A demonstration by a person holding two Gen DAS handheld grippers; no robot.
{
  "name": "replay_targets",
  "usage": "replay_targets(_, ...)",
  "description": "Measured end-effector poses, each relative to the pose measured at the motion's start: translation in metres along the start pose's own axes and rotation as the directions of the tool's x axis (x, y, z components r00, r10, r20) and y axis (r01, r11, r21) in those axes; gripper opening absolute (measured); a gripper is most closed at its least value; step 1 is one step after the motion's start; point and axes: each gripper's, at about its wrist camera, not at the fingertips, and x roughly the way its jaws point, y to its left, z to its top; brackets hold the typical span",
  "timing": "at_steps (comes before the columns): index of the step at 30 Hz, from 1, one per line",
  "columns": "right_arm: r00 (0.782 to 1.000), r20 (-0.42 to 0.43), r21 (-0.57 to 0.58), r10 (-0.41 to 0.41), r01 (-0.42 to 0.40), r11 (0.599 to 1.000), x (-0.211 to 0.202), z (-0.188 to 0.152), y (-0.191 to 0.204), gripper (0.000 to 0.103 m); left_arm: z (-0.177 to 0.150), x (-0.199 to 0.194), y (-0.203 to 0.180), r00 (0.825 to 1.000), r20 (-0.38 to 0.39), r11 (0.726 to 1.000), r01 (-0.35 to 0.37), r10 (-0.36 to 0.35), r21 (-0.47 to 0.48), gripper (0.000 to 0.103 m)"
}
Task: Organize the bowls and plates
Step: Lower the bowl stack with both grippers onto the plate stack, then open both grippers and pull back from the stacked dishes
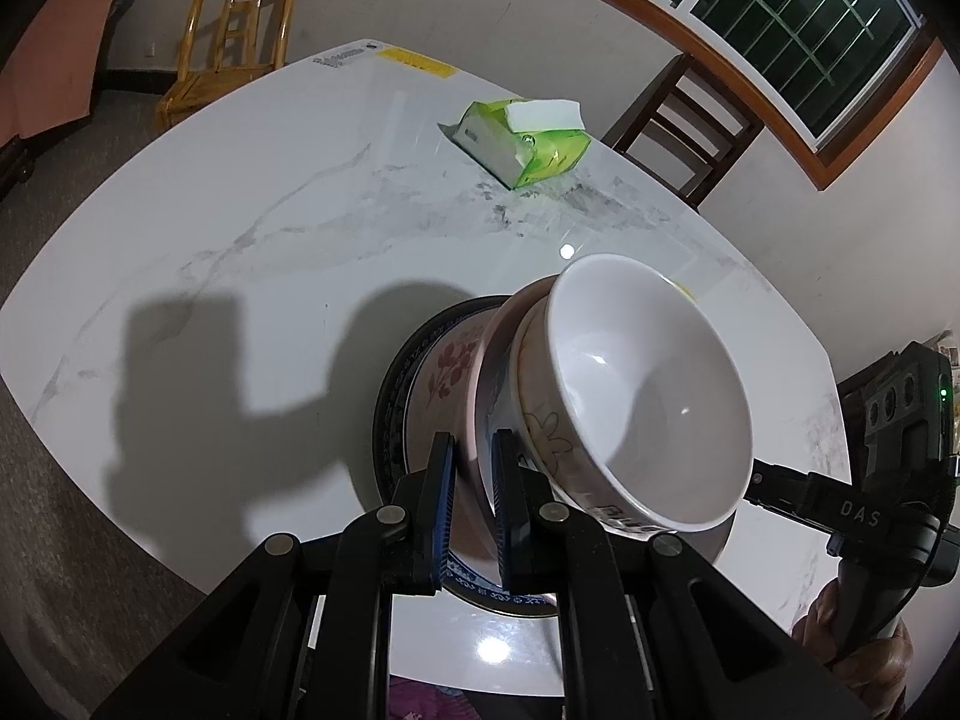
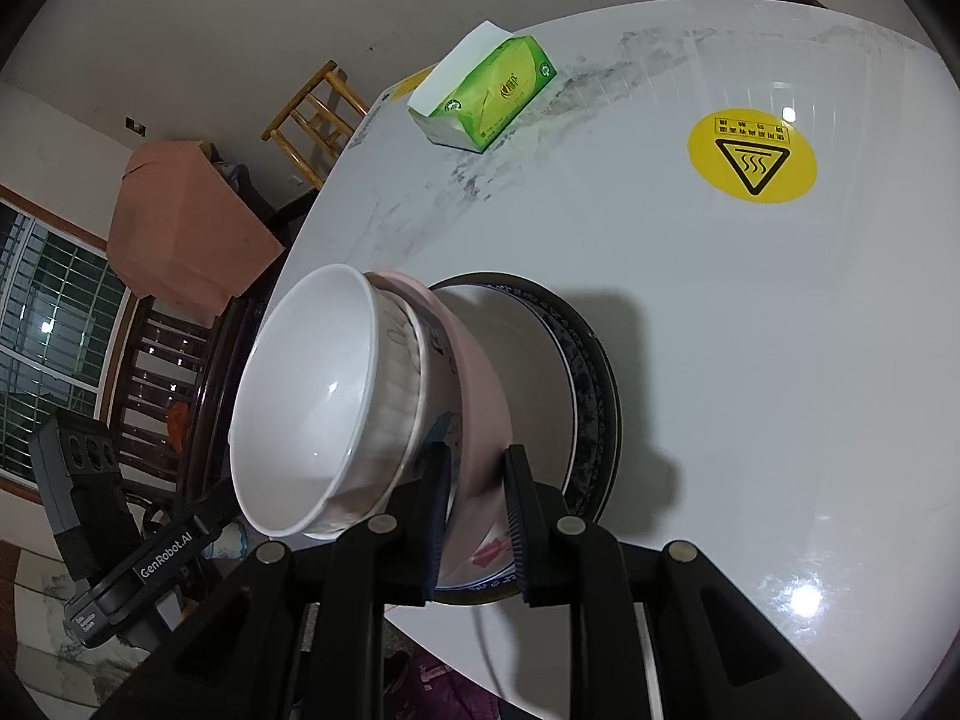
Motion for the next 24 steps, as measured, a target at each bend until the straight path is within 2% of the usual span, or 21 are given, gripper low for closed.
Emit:
replay_targets(7,1.000,0.015,-0.004,0.007,-0.007,1.000,0.001,-0.002,-0.001,0.020,-0.002,-0.001,-0.003,1.000,0.022,1.000,-0.012,0.012,0.024,0.008)
replay_targets(16,0.996,0.088,-0.074,-0.019,0.026,0.997,-0.001,-0.006,0.007,0.021,-0.010,-0.004,-0.013,0.992,0.102,0.990,-0.091,0.080,0.109,0.011)
replay_targets(19,0.989,0.143,-0.089,-0.030,0.043,0.995,-0.008,-0.007,0.007,0.021,-0.014,-0.006,-0.015,0.981,0.145,0.980,-0.147,0.128,0.131,0.025)
replay_targets(20,0.985,0.172,-0.098,-0.033,0.050,0.994,-0.013,-0.009,0.008,0.021,-0.017,-0.006,-0.014,0.977,0.159,0.977,-0.164,0.142,0.135,0.034)
replay_targets(24,0.954,0.292,-0.156,-0.064,0.114,0.981,-0.035,-0.022,0.016,0.021,-0.027,-0.009,-0.010,0.957,0.221,0.961,-0.224,0.186,0.160,0.058)
